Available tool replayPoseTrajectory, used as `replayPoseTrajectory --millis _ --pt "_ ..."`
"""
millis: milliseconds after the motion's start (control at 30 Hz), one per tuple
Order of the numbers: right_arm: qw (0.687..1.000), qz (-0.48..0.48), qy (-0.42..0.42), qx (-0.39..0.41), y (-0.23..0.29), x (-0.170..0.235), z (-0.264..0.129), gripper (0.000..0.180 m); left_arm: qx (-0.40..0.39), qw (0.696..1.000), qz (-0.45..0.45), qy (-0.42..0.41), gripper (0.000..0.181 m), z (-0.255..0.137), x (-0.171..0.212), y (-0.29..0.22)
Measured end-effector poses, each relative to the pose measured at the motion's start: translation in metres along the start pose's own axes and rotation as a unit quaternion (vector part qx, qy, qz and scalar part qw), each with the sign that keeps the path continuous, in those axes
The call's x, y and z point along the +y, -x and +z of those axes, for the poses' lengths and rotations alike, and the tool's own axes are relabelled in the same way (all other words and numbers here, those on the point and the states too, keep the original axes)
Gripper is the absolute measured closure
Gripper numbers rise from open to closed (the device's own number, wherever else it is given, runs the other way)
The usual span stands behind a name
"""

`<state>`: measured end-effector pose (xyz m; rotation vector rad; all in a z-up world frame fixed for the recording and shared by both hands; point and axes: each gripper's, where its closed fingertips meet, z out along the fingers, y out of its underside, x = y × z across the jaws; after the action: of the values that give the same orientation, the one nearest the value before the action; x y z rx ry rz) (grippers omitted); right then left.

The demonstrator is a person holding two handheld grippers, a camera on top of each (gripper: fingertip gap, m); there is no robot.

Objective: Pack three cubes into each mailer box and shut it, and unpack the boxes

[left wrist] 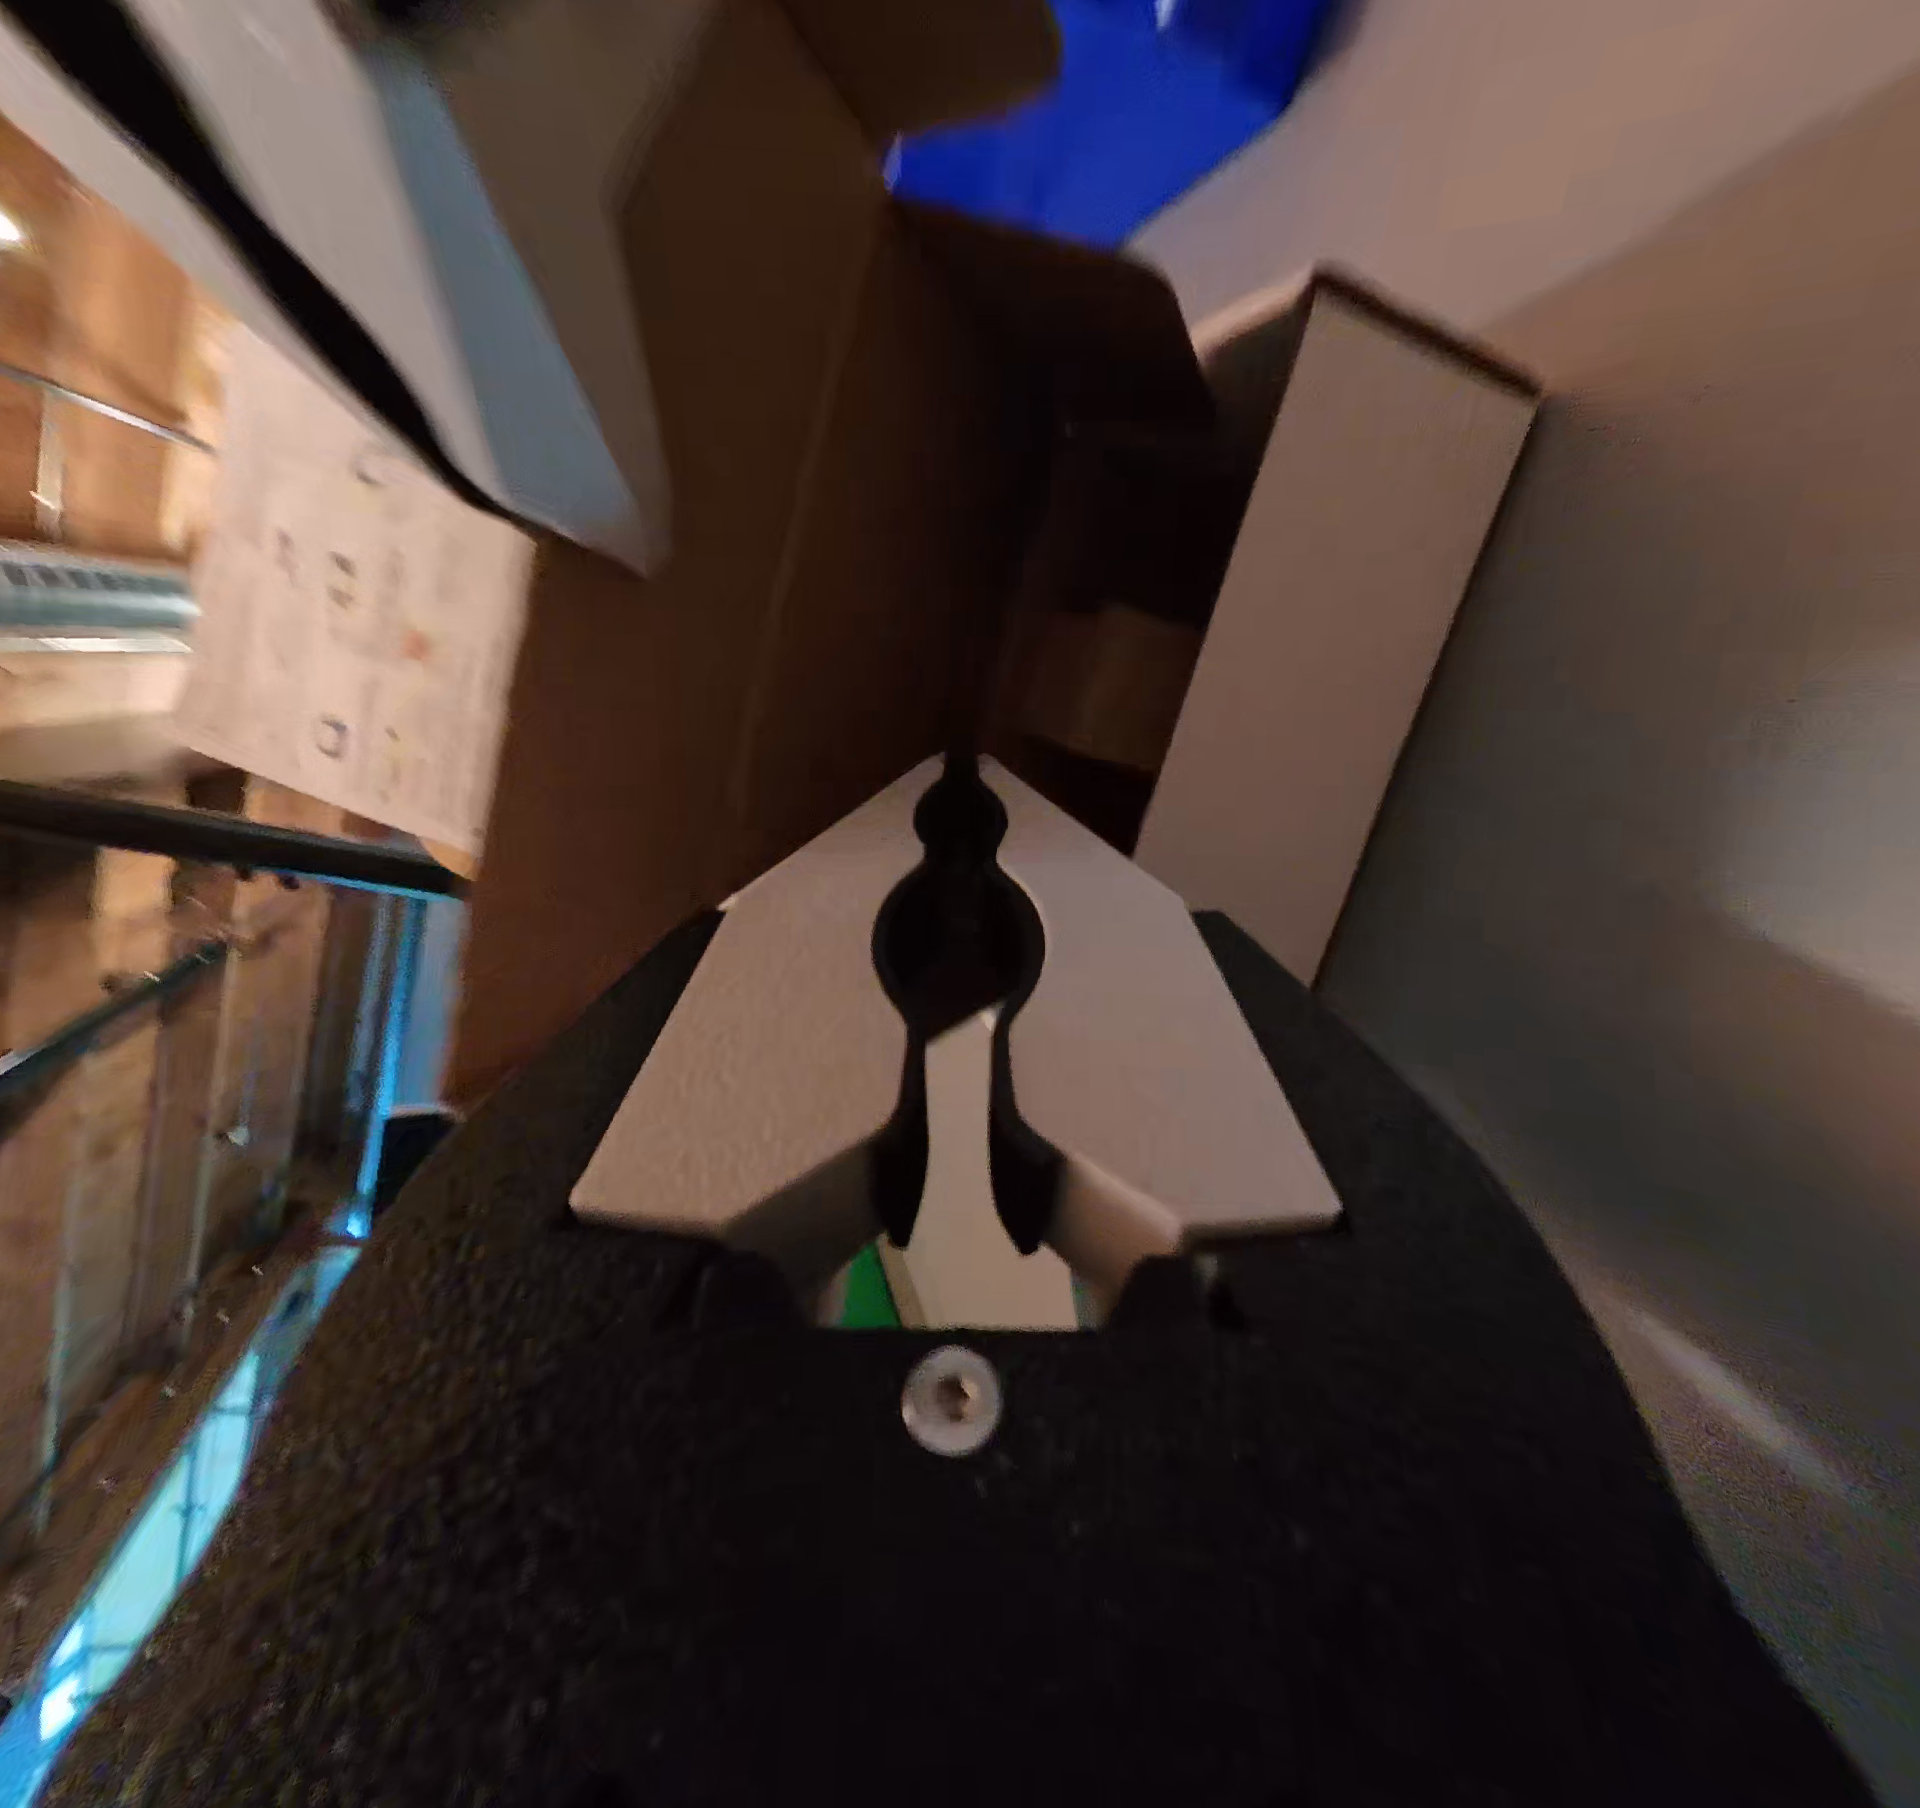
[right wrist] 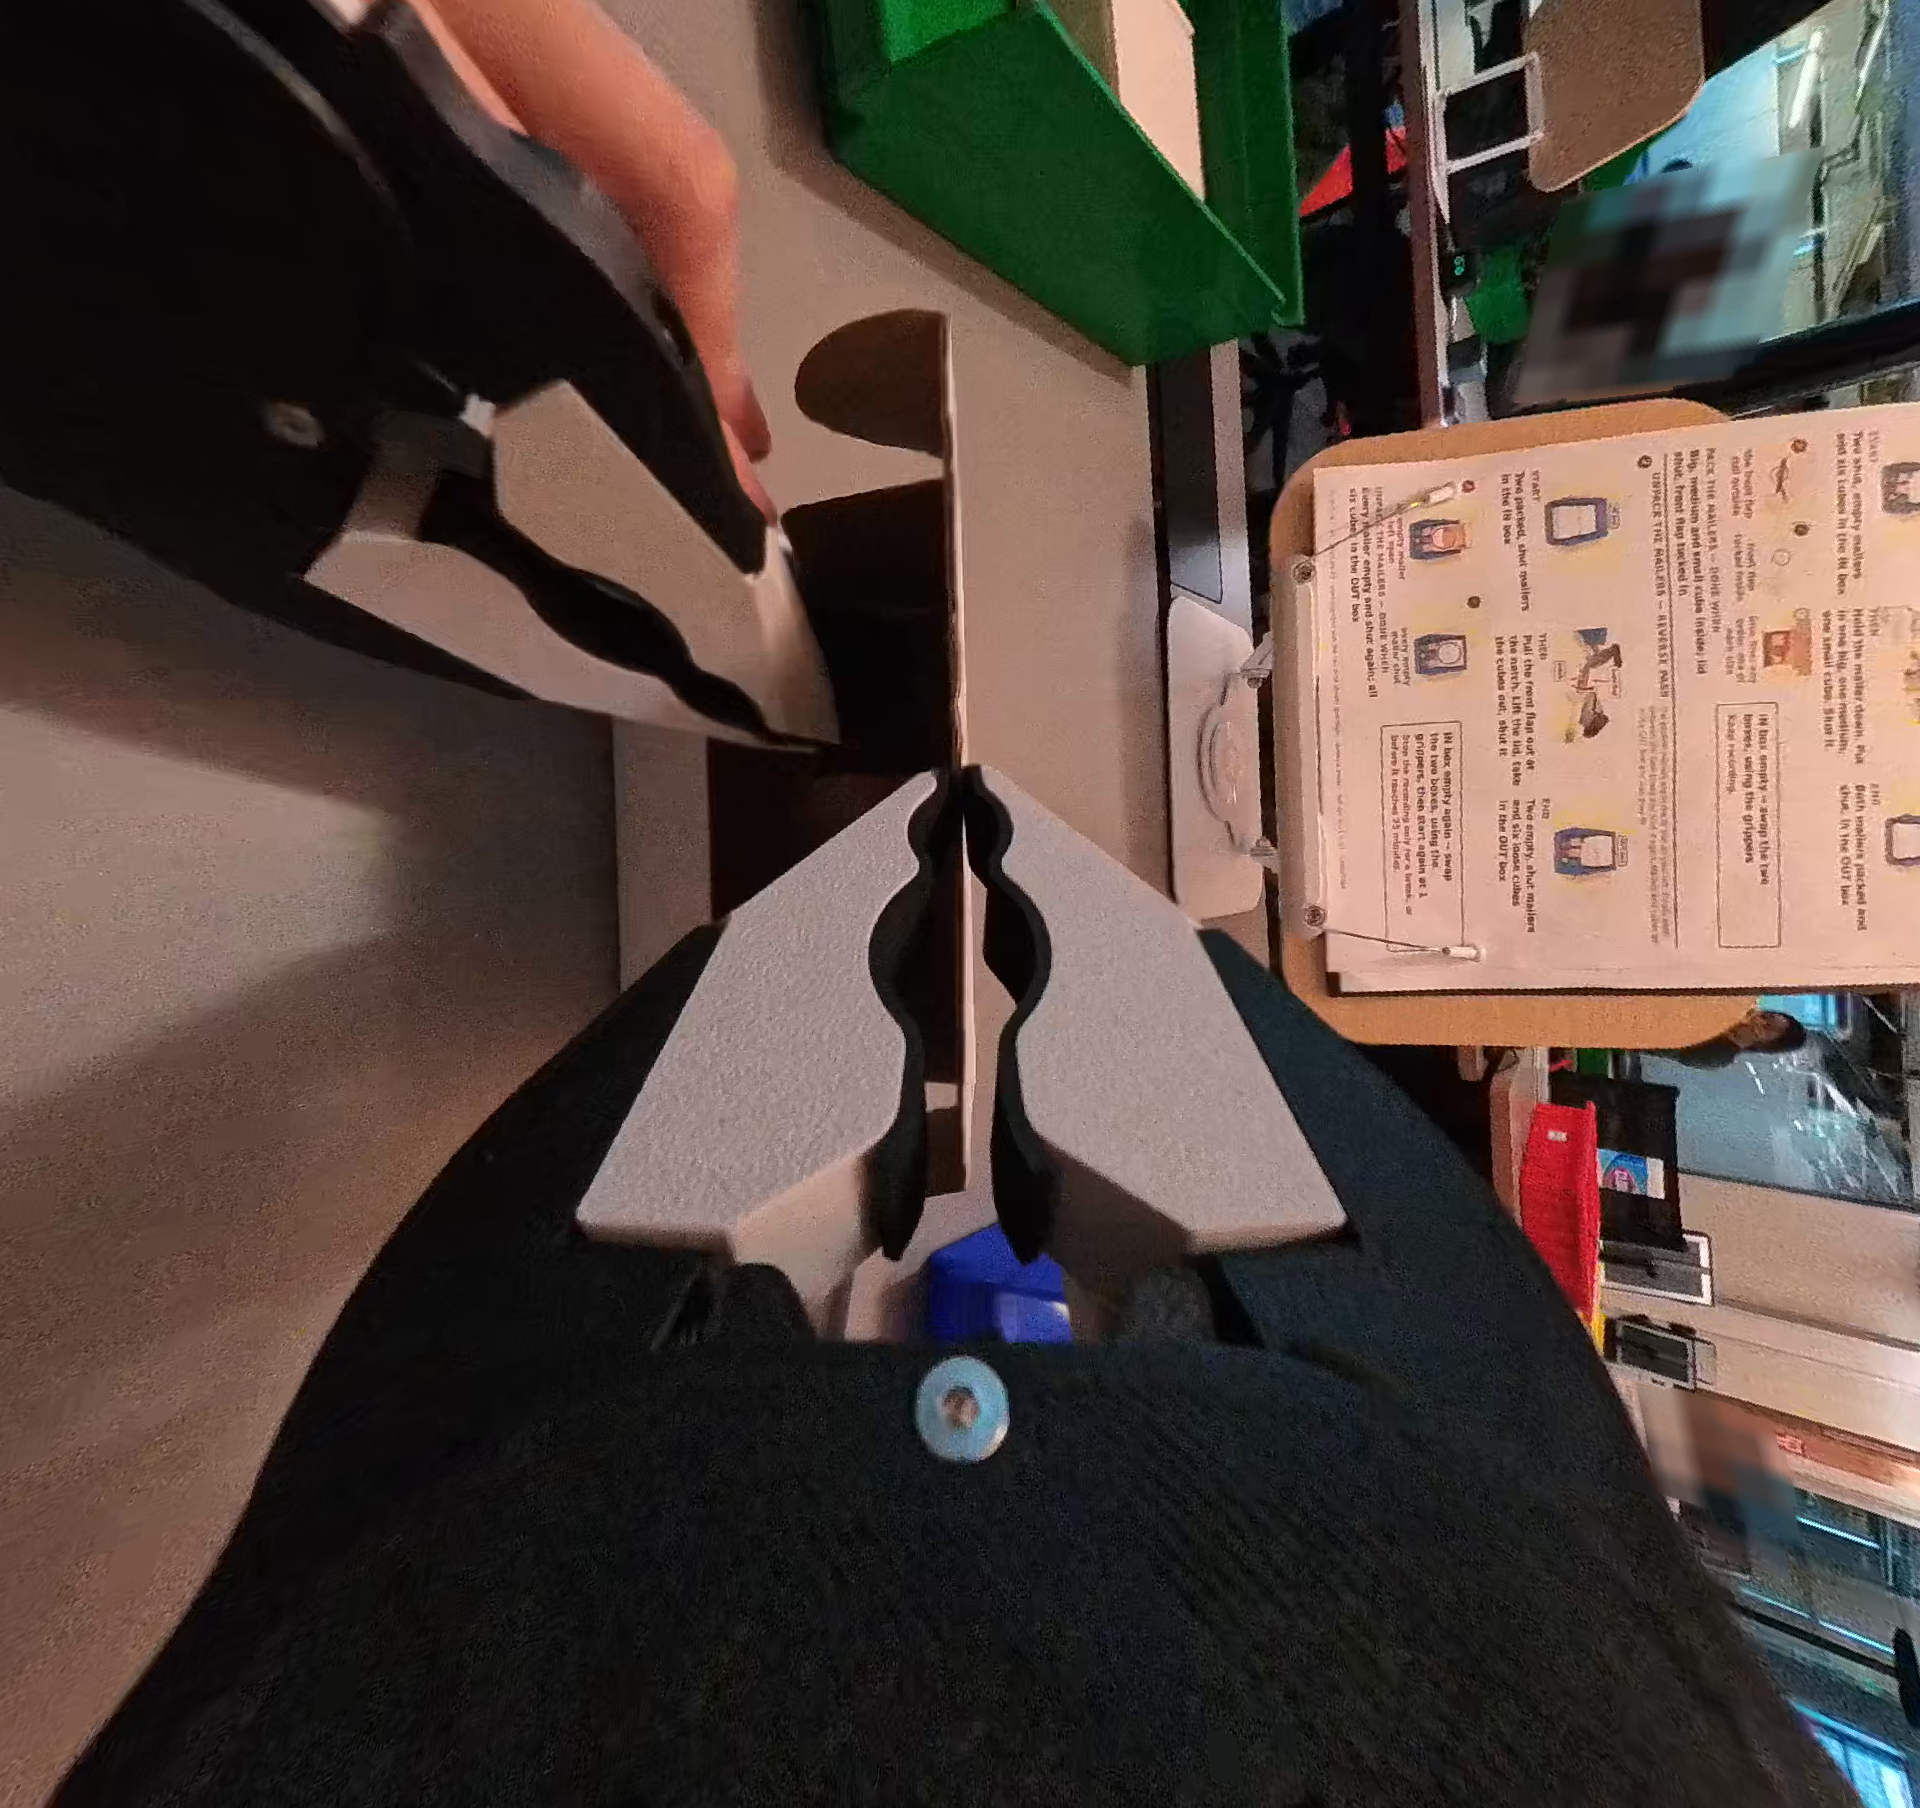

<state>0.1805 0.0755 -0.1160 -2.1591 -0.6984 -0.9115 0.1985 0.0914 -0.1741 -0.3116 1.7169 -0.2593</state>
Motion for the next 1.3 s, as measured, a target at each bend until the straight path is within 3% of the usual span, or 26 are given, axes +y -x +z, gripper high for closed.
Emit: replayPoseTrajectory --millis 67,200,367,600,800,967,1033,1133,1300 --pt "1.0 -0.006 -0.003 0.012 -0.01 0.001 -0.001 0.18 0.057 0.998 -0.017 0.037 0.181 0.009 0.017 -0.017" --pt "0.997 -0.028 0.004 0.069 -0.049 0.011 0.009 0.18 0.086 0.993 -0.066 0.041 0.181 0.008 0.015 -0.023" --pt "0.992 -0.035 0.062 0.1 -0.099 0.043 0.06 0.176 0.1 0.99 -0.081 0.059 0.181 0.005 0.014 -0.025" --pt "0.988 -0.003 0.148 0.032 -0.097 0.097 0.147 0.168 0.088 0.984 -0.143 0.058 0.181 0.001 0.014 -0.026" --pt "0.98 0.125 0.141 -0.057 -0.059 0.116 0.186 0.156 0.083 0.981 -0.167 0.061 0.181 -0.001 0.01 -0.027" --pt "0.987 0.132 0.082 -0.039 -0.084 0.078 0.154 0.127 0.088 0.97 -0.22 0.045 0.181 0.0 0.006 -0.029" --pt "0.988 0.136 0.071 -0.03 -0.091 0.066 0.128 0.117 0.091 0.968 -0.228 0.044 0.176 -0.002 0.007 -0.026" --pt "0.979 0.182 0.061 -0.069 -0.076 0.047 0.074 0.089 0.087 0.96 -0.262 0.038 0.162 -0.007 0.015 -0.011" --pt "0.95 0.277 0.052 -0.135 -0.028 0.033 0.015 0.09 0.214 0.929 -0.286 -0.099 0.128 -0.03 0.01 -0.008"
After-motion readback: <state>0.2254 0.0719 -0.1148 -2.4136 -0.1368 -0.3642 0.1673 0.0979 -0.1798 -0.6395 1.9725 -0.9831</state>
